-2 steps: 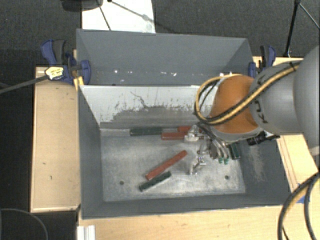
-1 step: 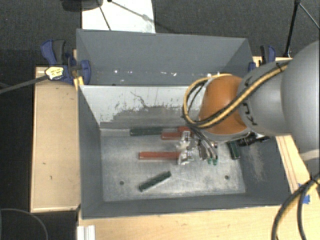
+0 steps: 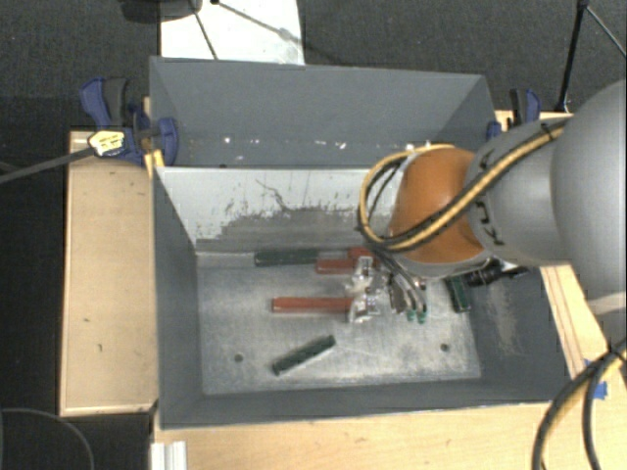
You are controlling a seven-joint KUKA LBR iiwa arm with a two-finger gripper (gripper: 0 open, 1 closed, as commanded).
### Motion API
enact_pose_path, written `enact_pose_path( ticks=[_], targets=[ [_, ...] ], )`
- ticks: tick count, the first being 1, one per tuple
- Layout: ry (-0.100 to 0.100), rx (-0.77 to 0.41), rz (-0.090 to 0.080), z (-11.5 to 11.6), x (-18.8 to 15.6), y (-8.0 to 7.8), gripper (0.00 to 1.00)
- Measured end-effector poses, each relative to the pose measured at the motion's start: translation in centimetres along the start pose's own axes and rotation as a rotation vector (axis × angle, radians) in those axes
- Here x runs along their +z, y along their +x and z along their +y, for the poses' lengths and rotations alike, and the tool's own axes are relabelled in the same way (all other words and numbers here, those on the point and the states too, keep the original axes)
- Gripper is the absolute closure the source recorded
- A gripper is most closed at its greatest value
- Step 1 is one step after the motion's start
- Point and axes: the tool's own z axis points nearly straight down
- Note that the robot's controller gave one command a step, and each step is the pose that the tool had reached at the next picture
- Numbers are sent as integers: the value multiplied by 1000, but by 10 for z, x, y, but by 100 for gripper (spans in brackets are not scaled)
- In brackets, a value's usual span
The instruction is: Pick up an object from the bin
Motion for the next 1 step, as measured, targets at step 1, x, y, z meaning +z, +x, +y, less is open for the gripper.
enact_pose_path(
  ticks=[1],
  targets=[
    [0,-18,2,1,-189,-12,100]
  ],
)
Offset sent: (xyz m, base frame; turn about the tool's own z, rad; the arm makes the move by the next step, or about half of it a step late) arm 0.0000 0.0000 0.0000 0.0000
